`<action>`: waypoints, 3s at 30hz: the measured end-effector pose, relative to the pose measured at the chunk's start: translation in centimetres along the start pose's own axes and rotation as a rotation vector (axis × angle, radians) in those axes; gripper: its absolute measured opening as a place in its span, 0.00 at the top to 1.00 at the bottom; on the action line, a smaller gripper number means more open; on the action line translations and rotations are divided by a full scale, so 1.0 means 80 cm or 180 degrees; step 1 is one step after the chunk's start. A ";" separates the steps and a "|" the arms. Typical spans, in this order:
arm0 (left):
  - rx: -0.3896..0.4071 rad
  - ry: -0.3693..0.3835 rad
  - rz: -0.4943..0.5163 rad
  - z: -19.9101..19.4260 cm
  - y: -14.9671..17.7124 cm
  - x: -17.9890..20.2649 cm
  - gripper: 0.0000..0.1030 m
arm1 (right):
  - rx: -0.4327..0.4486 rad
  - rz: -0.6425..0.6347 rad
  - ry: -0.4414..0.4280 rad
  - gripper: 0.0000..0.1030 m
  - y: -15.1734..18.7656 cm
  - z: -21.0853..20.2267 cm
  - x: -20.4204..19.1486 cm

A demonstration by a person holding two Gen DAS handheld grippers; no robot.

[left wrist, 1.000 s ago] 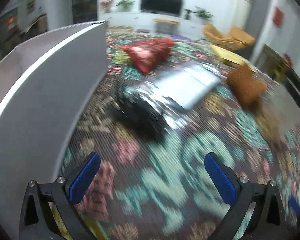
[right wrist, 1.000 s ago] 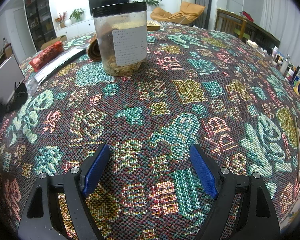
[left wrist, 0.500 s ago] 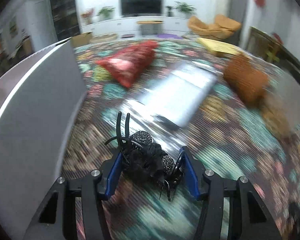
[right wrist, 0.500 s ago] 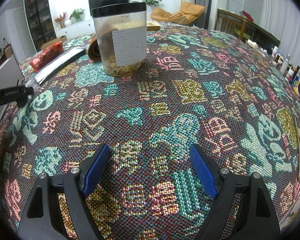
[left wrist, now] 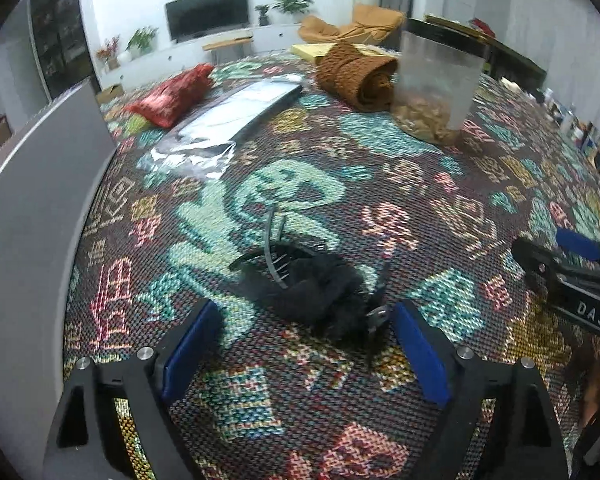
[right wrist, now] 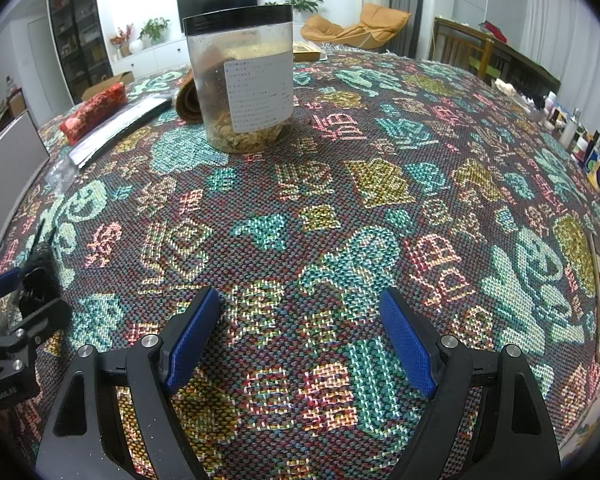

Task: Organize soft objects
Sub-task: 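Lower the left tool onto the black gloves and close it, then hold the black gloves with the left tool, then grasp the brown knit roll with right tool while left tool holds gloves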

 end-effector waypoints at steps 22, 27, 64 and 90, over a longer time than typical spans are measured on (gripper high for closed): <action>-0.0010 -0.0244 -0.0214 0.013 -0.001 -0.039 0.00 | 0.0003 0.0001 -0.0002 0.18 0.000 0.000 0.000; 0.0003 -0.0255 -0.0211 0.012 0.000 -0.038 0.00 | 0.0003 0.0002 -0.0003 0.18 0.000 0.000 0.000; 0.0003 -0.0254 -0.0212 0.013 -0.001 -0.039 0.00 | -0.1364 -0.1410 -0.0314 0.13 -0.294 0.171 -0.170; 0.0004 -0.0254 -0.0213 0.013 -0.001 -0.039 0.00 | -0.1494 -0.1376 0.0070 0.54 -0.287 0.208 -0.142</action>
Point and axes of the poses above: each gripper's, at about its wrist camera, not at the fingertips, and z roughly the way its jaws point, x to its right, y to its underside, the point moved 6 cm from there along z, roughly the way its jaws point, and after that the axes turned 9 degrees about x, right-handed, at the moved point
